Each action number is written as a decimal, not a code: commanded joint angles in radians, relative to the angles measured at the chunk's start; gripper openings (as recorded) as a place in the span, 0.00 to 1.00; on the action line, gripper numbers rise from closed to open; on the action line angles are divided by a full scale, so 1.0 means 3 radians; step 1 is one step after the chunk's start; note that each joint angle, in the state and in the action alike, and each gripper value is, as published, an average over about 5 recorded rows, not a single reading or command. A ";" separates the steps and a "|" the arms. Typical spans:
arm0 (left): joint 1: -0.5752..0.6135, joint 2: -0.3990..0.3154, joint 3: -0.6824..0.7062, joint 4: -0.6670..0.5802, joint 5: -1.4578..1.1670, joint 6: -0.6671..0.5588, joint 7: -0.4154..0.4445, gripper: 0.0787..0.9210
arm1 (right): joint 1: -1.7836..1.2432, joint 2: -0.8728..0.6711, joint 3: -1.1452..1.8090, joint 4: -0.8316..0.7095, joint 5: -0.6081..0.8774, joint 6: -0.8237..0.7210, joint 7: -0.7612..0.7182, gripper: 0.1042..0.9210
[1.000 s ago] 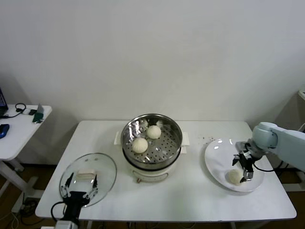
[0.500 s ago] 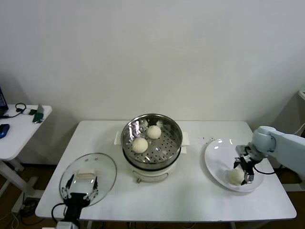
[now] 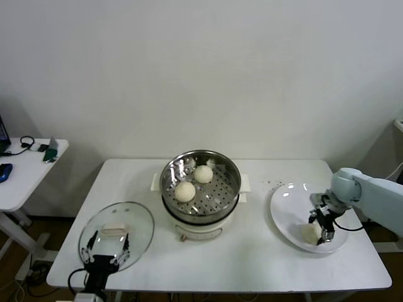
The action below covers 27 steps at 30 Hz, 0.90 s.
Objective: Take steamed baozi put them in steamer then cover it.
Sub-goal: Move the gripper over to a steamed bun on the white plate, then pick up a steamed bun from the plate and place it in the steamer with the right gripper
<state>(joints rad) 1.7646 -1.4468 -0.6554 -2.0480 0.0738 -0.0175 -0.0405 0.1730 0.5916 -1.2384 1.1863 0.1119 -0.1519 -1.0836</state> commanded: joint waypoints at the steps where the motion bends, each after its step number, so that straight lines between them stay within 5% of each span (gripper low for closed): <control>1: -0.0001 -0.0001 -0.0001 -0.0002 0.0000 -0.0003 0.0000 0.88 | -0.0009 0.0010 0.0040 -0.0016 -0.0010 0.0023 -0.0007 0.73; 15: 0.0019 0.0006 0.0002 -0.0029 -0.0007 -0.0006 -0.0001 0.88 | 0.0867 0.0144 -0.0411 0.0091 0.0109 0.0408 -0.0150 0.73; 27: 0.0054 0.0015 0.0028 -0.0077 -0.0007 -0.0004 0.0001 0.88 | 0.2528 0.0965 -0.1223 0.0417 0.0476 0.1285 -0.0476 0.74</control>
<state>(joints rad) 1.7798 -1.4439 -0.6474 -2.0700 0.0717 -0.0190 -0.0407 0.6482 0.7506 -1.4775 1.2671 0.2063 0.0902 -1.1823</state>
